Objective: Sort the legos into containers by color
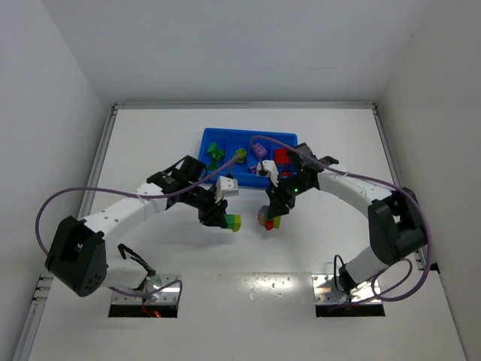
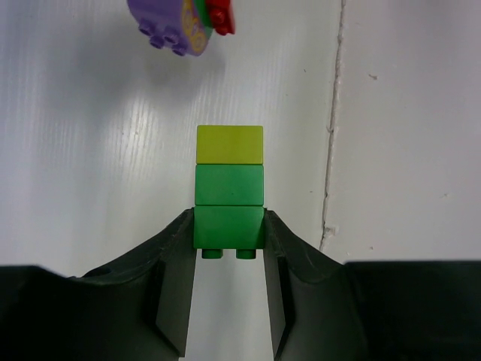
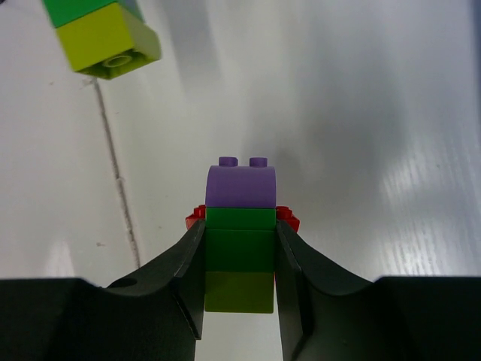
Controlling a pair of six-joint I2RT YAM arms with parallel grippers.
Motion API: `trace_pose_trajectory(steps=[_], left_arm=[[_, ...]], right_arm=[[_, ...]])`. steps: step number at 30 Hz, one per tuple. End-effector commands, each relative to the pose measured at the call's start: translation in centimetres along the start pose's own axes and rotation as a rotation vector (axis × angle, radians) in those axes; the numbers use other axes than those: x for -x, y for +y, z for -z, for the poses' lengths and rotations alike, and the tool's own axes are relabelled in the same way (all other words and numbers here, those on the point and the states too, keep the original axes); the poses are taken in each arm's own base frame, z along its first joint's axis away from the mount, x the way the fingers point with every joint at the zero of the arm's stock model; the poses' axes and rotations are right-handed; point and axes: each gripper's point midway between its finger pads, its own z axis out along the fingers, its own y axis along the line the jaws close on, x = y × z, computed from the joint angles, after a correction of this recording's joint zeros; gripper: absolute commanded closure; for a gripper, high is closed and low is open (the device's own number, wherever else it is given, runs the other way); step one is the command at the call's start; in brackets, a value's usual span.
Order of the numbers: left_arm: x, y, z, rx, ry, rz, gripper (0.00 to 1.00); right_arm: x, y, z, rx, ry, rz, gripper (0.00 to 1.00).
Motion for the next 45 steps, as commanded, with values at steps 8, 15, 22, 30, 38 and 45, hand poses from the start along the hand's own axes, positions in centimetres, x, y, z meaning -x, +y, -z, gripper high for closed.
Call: trace_pose_trajectory(steps=[8,15,22,30,38,45], left_arm=[[1.7,0.3,0.7,0.021,-0.079,-0.03,1.0],[1.7,0.8,1.0,0.048,-0.078,-0.021,1.0],[1.3,0.7,0.9,0.044,-0.072,-0.014,1.0],[2.1,-0.3,0.9,-0.02,-0.121,-0.02,1.0],[4.1,-2.0,1.0,-0.14,-0.185,-0.008,1.0],[4.8,-2.5,1.1,-0.182,-0.202,0.029,1.0]], right_arm=[[0.5,-5.2,-0.3,-0.264,-0.044,0.06,0.9],[-0.5,-5.2,-0.5,-0.265,-0.02,0.052,0.51],[-0.3,-3.7,0.2,-0.24,-0.025,0.048,0.36],[4.9,3.5,3.4,-0.002,-0.225,0.231,0.32],[6.0,6.9,2.6,0.185,-0.273,0.253,0.32],[7.0,7.0,1.1,0.208,-0.269,0.218,0.3]])
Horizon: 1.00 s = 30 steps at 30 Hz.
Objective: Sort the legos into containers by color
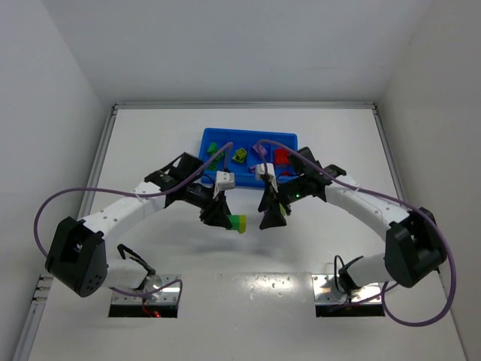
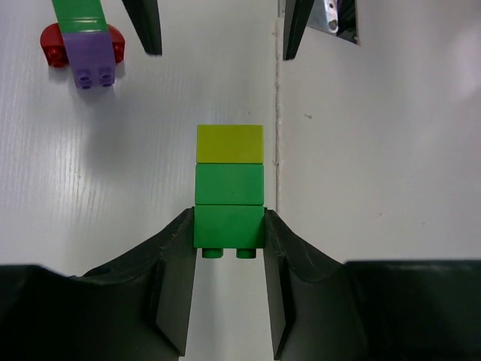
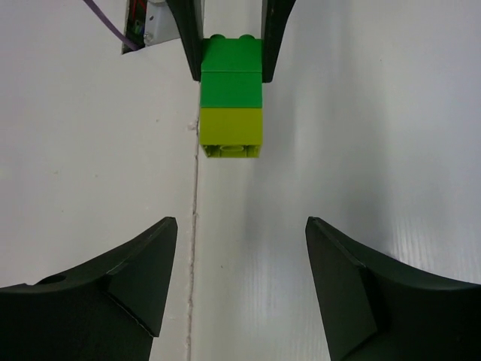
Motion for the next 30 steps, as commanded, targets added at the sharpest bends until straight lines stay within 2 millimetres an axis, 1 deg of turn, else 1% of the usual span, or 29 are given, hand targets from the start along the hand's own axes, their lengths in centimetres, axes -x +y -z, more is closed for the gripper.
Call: trace_pose_trajectory(steps=[1,2,4,5,6,8,9,10,11,12,13,16,17,23,24,26,27,29,30], left_arm=[[2.8,-0.4,0.4,-0.044,-0.071,-0.04,1.0],[2.8,-0.4,0.4,-0.044,-0.071,-0.04,1.0],[2.6,-0.3,0.3,-0.046,-0.067,-0.032,1.0],[2.9,-0.3,0.4,-0.044,-0.071,-0.031,1.0],[3.0,-0.4,0.4,-0.053,-0.074,-0.031,1.0],[3.0,-0.4,0.4,-0.053,-0.075,-0.031,1.0],[3.0,-0.4,0.4,-0.053,-0.075,-0.031,1.0],[3.0,-0.7,0.2,-0.06,-0.071,-0.035,1.0],[2.8,-0.1,0.1,-0.037,-0.061,-0.023,1.0],[2.8,-0.1,0.1,-0.037,-0.061,-0.023,1.0],[2.8,-0.1,0.1,-0.037,-0.061,-0.023,1.0],[2.9,0.1,0.1,-0.026,-0.062,-0.022,1.0],[3.0,0.2,0.1,-0.024,-0.066,-0.029,1.0],[3.2,0.3,0.1,-0.023,-0.07,-0.028,1.0],[3.3,0.4,0.1,-0.02,-0.075,-0.036,1.0],[3.3,0.4,0.1,-0.02,-0.075,-0.036,1.0],[3.0,0.3,0.0,-0.023,-0.07,-0.028,1.0],[3.1,0.4,0.0,-0.021,-0.075,-0.027,1.0],[3.1,0.4,0.0,-0.021,-0.075,-0.027,1.0]], right_arm=[[3.5,0.1,-0.6,0.043,-0.07,0.076,0.3],[3.3,-0.1,-0.8,0.047,-0.063,0.05,0.28],[3.7,-0.3,-1.2,0.055,-0.063,0.045,0.28],[4.0,-0.1,-1.5,0.071,-0.065,0.043,0.27],[3.8,-0.2,-1.6,0.074,-0.06,0.034,0.27],[4.3,-0.5,-1.8,0.082,-0.065,0.026,0.27],[4.7,-0.1,-1.9,0.096,-0.07,0.028,0.27],[4.7,-0.3,-2.1,0.097,-0.069,0.013,0.27],[4.7,-0.5,-2.2,0.097,-0.068,0.003,0.27],[5.2,-0.4,-2.1,0.104,-0.077,0.012,0.27],[5.0,-0.3,-2.4,0.115,-0.069,0.007,0.27],[5.1,-0.6,-2.6,0.117,-0.065,-0.001,0.27],[5.2,-0.2,-2.8,0.133,-0.066,0.002,0.27],[4.6,-0.1,-3.3,0.147,-0.048,-0.02,0.27],[4.7,0.3,-3.5,0.163,-0.049,-0.017,0.27],[4.5,0.2,-3.6,0.165,-0.045,-0.025,0.27],[4.5,0.2,-3.6,0.165,-0.044,-0.025,0.27],[4.8,0.2,-3.6,0.163,-0.049,-0.017,0.31],[4.6,0.0,-3.7,0.165,-0.044,-0.026,0.36]])
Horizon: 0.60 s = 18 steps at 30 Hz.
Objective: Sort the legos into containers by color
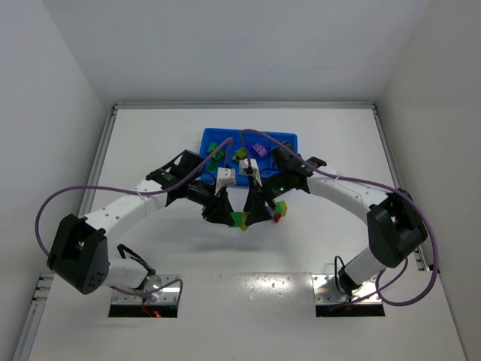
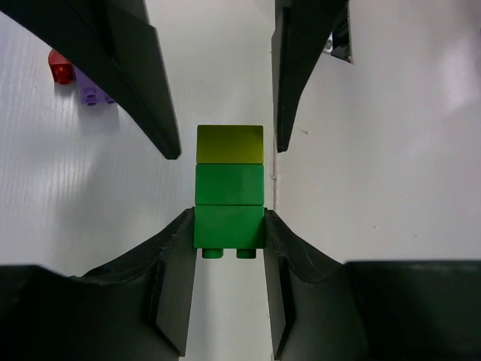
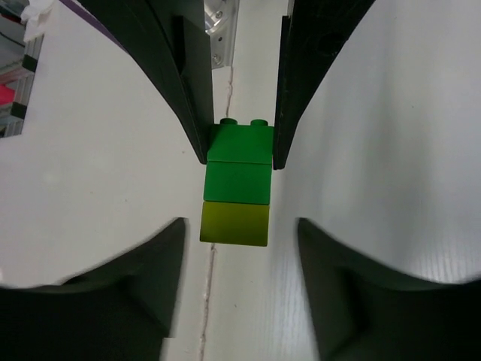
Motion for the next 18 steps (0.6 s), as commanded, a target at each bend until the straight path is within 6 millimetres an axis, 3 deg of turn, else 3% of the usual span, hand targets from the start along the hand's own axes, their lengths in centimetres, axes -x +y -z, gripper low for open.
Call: trace_pose_trajectory(steps=[1,3,4,8,12,18], left_arm=[[1.8,0.1,0.2,-0.006,-0.043,-0.051,1.0],[1.8,0.1,0.2,-0.006,-0.043,-0.051,1.0],[1.8,0.1,0.2,-0.006,-0.043,-0.051,1.0],[1.9,0.0,0.3,0.006,-0.048,-0.056,1.0],[1.0,-0.4,0.6,0.028,-0.042,-0.06,1.0],[-1.2,-0.5,1.4,0.059,-0.002,-0.058,1.0]], right_arm=[[1.9,0.3,-0.1,0.038,-0.034,0.042,0.48],[1.8,0.2,-0.1,0.03,-0.031,0.042,0.59],[1.8,0.2,-0.1,0.03,-0.031,0.042,0.71],[1.8,-0.3,-0.1,0.009,-0.026,0.05,0.9],[2.0,-0.4,1.0,-0.036,-0.041,0.068,0.99],[1.1,-0.3,2.7,-0.078,-0.061,0.064,1.0]])
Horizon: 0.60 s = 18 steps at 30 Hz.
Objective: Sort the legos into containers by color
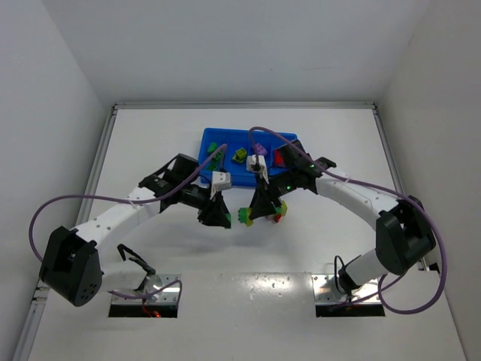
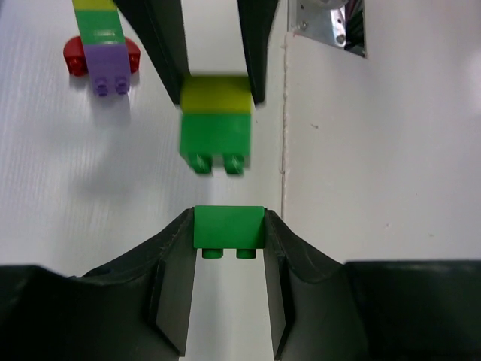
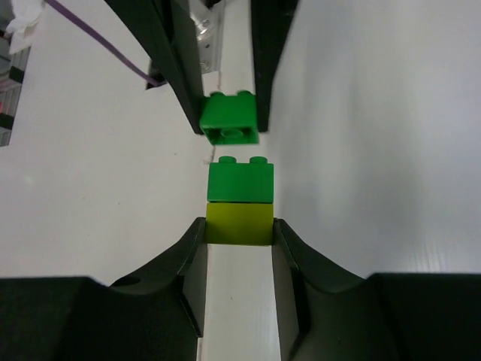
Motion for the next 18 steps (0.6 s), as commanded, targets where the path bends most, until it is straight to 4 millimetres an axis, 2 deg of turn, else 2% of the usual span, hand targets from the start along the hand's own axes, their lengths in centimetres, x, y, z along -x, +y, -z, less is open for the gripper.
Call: trace_pose_trajectory(steps=[1,7,10,12,13,15,16,18], left_arm=[[-1.1,-0.2,0.9,0.011,0.019,-0.018,1.0],[-2.0,0.7,1.6,0.043,0.031,0.001,1.0],[-1.9,2.7,2.4,0.137,0.026,0.014,1.0],[0.2,5.2,3.6,0.278,-0.033,0.024,1.0],[0.6,7.0,4.2,0.375,-0.034,0.025,1.0],[3.3,9.7,6.0,0.543,-0.121,0.02,1.0],[4.0,11.4,7.2,0.656,-0.134,0.019,1.0],[5.6,13.1,8.4,0.748,-0.163,0.002,1.0]], right_arm=[[0.9,-0.4,1.9,-0.055,-0.039,0.053,1.0],[0.3,-0.5,2.8,-0.08,-0.032,0.045,1.0],[0.3,-1.0,3.3,-0.097,-0.04,0.037,1.0],[0.5,-0.8,3.4,-0.099,-0.044,0.045,1.0],[0.5,-1.0,3.7,-0.107,-0.047,0.041,1.0],[0.3,-1.3,3.8,-0.116,-0.051,0.037,1.0],[0.3,-1.4,3.8,-0.116,-0.052,0.037,1.0],[0.4,-1.5,4.2,-0.134,-0.054,0.041,1.0]])
